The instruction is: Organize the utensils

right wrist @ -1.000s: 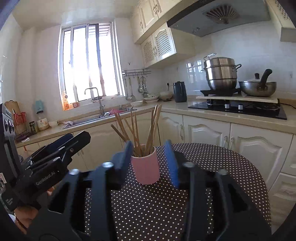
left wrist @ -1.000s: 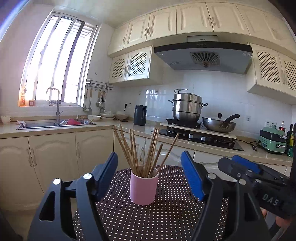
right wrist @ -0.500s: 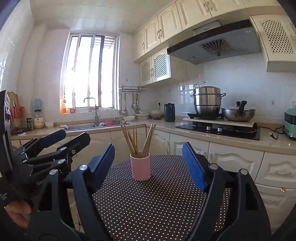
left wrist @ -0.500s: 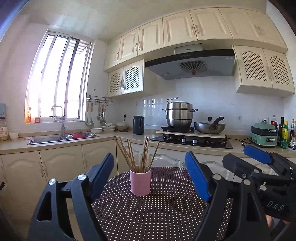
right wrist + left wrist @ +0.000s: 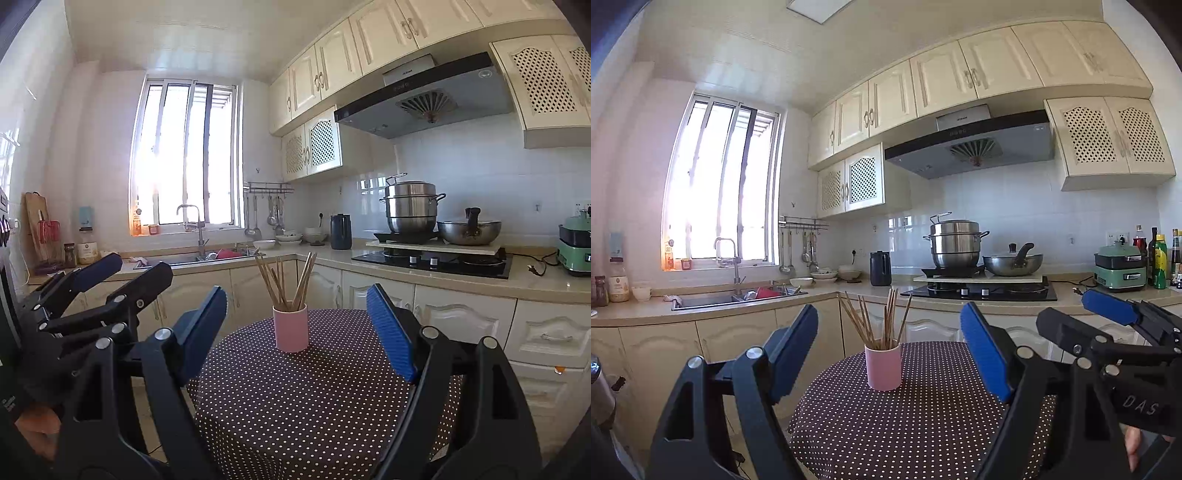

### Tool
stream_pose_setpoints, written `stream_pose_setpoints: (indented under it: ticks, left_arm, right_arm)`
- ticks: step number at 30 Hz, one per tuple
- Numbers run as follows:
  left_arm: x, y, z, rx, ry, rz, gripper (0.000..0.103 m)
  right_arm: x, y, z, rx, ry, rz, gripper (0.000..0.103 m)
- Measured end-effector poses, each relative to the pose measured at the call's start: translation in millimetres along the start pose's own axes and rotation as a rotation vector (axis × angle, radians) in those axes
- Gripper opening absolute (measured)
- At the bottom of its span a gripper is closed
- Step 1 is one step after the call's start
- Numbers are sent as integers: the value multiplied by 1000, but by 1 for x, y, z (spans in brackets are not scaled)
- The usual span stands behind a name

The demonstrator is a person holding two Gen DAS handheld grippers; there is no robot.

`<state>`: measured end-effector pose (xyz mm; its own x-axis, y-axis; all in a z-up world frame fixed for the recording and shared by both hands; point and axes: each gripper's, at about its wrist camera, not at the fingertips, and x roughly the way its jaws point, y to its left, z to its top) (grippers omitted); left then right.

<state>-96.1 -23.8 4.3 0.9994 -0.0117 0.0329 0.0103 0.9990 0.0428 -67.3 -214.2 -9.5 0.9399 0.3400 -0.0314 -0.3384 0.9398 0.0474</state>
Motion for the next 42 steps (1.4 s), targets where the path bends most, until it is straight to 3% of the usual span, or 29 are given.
stream_pose_setpoints:
  ticks: [11,42]
  left_arm:
    - [-15,-1,7,-4,-36,14,78]
    - [-16,-5,4,4,-40,33,78]
  right_arm:
    - [-11,7,1,-16,-24,-8,77]
    - [-14,7,-3,-13,-10,-10,77]
